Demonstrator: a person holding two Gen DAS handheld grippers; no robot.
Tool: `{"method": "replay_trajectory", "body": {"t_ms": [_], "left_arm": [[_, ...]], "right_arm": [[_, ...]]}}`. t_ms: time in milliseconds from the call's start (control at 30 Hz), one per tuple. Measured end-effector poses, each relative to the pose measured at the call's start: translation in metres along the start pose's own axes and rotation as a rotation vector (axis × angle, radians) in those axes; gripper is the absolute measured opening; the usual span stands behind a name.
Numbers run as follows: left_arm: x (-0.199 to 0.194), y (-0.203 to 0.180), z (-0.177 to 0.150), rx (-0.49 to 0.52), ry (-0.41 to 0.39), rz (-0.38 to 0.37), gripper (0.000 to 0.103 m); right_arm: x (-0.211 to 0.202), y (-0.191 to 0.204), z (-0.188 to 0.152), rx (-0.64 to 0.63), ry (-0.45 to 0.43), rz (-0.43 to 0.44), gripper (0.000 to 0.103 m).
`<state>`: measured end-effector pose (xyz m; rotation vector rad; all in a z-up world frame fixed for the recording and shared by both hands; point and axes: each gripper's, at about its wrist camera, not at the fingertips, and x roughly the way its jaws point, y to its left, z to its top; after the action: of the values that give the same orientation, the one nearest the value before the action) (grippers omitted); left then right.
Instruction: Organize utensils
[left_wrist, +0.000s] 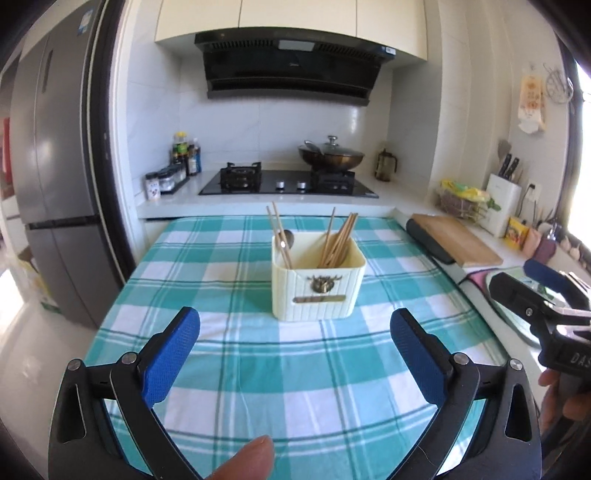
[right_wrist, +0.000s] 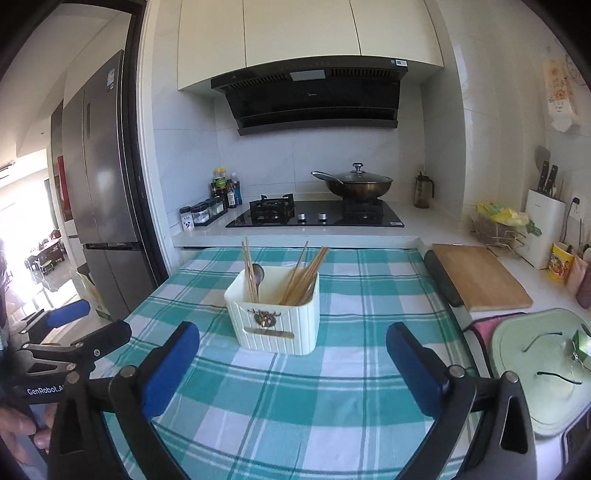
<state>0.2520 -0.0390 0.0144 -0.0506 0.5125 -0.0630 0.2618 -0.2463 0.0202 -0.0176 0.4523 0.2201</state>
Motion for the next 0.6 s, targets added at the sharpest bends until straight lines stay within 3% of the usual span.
{"method": "replay_trajectory", "body": {"t_ms": [167,600], "left_arm": [[-0.020,-0.010,-0.003,0.046,-0.045,0.102,0.103],[-0.034,-0.001,-0.004,0.005,-0.032,0.110,0.103]], "right_arm": [[-0.029,0.007,-0.005,-0.007,-0.028,-0.030,0.103],[-0.045,0.038,-0.007,-0.090,-0.034,0.000,0.103]]}}
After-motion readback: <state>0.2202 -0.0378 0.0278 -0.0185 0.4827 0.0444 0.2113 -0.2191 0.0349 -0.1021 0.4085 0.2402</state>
